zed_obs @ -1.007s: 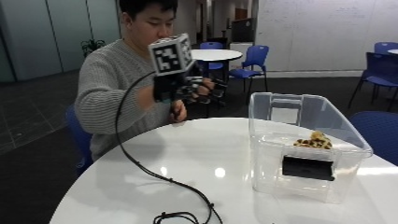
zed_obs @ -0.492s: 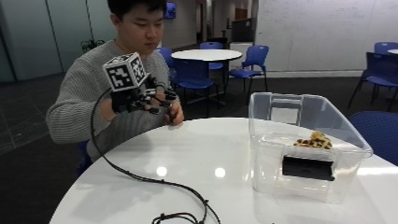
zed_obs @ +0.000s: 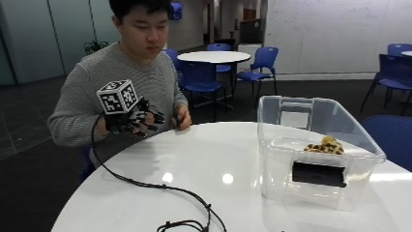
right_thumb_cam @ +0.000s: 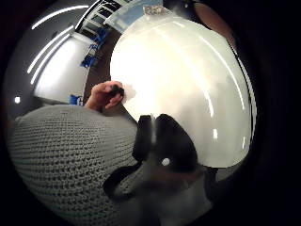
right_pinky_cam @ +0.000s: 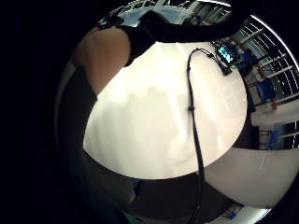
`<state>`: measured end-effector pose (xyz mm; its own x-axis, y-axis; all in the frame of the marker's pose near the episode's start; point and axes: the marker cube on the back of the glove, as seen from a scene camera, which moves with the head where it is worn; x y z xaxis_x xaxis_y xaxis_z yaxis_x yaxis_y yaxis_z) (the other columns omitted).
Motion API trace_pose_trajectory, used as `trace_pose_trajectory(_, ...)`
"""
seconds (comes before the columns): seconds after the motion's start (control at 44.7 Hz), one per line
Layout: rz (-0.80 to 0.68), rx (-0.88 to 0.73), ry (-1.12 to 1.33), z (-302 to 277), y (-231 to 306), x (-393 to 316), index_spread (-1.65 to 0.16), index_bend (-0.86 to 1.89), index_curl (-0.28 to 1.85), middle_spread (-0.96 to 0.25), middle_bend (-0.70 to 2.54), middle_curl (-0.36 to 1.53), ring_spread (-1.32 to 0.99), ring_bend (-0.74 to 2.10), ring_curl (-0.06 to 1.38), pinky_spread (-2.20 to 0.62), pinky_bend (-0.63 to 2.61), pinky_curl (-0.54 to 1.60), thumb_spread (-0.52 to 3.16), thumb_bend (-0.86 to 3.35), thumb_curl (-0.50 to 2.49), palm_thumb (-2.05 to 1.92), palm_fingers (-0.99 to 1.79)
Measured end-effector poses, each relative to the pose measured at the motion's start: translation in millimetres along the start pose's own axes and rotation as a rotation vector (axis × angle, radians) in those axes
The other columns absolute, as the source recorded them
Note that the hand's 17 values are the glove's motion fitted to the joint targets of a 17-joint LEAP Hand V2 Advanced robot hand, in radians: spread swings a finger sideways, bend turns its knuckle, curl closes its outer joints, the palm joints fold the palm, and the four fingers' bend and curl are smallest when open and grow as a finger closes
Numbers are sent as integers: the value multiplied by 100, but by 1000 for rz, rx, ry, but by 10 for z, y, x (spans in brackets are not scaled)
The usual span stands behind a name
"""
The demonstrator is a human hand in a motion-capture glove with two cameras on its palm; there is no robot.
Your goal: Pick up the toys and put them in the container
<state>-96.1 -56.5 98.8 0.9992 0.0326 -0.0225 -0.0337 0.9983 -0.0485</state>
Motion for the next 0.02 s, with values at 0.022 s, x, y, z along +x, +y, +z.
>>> trace_pose_trajectory(0.022,-1,1,-1,1,-4,-1,-41,19,41,-18,18,38,-15,43,31,6,72,32,138,-2,31,-1,1)
